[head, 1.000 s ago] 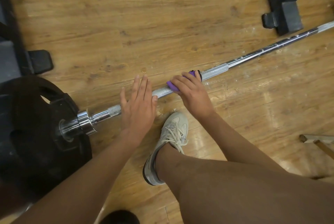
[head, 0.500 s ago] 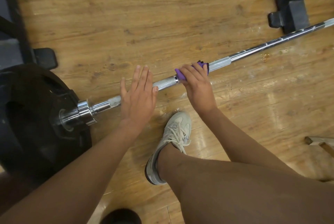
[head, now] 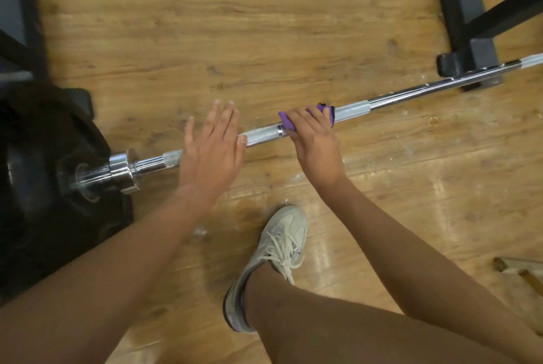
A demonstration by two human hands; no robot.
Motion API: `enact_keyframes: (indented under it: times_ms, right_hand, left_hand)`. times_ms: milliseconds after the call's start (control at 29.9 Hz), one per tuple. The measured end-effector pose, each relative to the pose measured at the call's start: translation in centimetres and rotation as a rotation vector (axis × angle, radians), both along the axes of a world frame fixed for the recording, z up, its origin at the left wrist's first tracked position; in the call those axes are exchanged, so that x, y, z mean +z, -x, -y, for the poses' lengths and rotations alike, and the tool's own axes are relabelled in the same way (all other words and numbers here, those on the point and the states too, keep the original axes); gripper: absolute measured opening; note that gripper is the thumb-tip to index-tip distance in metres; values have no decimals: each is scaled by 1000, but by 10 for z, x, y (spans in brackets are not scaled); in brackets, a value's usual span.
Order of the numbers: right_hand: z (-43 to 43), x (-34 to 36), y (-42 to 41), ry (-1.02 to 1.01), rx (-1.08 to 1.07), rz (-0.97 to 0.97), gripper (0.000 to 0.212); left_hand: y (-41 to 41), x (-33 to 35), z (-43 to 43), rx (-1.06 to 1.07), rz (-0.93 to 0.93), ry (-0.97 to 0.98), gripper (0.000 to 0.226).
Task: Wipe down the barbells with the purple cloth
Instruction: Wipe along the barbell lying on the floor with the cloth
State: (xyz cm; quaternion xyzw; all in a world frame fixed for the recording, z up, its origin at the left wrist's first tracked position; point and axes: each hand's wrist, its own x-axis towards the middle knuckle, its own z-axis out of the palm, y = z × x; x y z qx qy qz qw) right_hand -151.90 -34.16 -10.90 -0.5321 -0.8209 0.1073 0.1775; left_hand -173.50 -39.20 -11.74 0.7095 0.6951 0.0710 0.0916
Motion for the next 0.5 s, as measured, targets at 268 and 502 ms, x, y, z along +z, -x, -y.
enact_keyframes:
  times_ms: [268,502]
  right_hand:
    - [-28,2,5,-15,87,19,27]
    - [-54,2,-15,-18,74,34,25]
  left_hand:
    - [11,2,-25,11,-2,-4,57]
    - [17,3,-43,31,49,15,60]
